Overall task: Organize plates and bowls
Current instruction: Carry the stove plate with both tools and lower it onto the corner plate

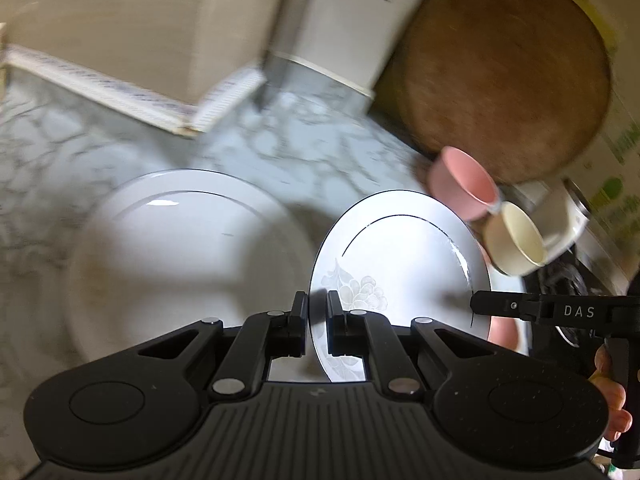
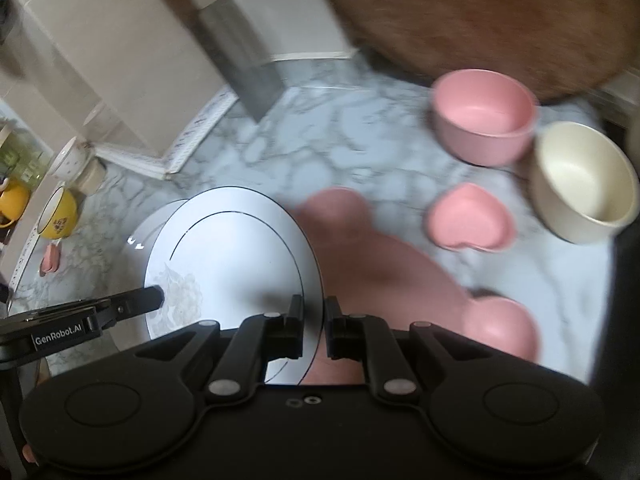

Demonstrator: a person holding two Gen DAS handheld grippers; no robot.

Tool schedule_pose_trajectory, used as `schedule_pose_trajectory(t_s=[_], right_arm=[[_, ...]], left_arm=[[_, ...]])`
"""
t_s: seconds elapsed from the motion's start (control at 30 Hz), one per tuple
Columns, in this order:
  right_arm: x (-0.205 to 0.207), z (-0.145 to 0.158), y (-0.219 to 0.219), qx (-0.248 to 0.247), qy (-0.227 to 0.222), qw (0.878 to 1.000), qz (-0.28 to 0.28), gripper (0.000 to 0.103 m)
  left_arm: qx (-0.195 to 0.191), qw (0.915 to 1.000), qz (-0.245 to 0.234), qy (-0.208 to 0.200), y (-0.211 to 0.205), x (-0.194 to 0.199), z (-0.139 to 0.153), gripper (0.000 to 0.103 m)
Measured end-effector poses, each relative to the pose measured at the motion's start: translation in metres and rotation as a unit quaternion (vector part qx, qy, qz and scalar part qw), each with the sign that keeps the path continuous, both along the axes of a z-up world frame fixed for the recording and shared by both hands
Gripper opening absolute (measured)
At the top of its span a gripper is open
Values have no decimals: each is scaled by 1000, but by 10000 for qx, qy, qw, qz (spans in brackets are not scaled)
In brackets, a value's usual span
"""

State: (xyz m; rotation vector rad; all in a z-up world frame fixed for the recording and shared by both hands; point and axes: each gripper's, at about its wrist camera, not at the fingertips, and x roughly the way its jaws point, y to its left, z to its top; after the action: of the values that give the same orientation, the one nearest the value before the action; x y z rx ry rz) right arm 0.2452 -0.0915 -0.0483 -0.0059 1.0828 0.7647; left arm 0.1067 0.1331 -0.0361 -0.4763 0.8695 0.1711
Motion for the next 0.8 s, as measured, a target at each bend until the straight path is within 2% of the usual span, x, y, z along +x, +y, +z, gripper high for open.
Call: schedule_pose_trajectory(t_s=[0.43,0.8], right_arm=[[-9,-17,103,-17,140,9986,502,11],[-11,-36,139,-213,266,9975,622,11]], left_arm=[[84,9967,792,139,84,-30,-15,8],[-1,9946,979,354,117,-31,-40,8]])
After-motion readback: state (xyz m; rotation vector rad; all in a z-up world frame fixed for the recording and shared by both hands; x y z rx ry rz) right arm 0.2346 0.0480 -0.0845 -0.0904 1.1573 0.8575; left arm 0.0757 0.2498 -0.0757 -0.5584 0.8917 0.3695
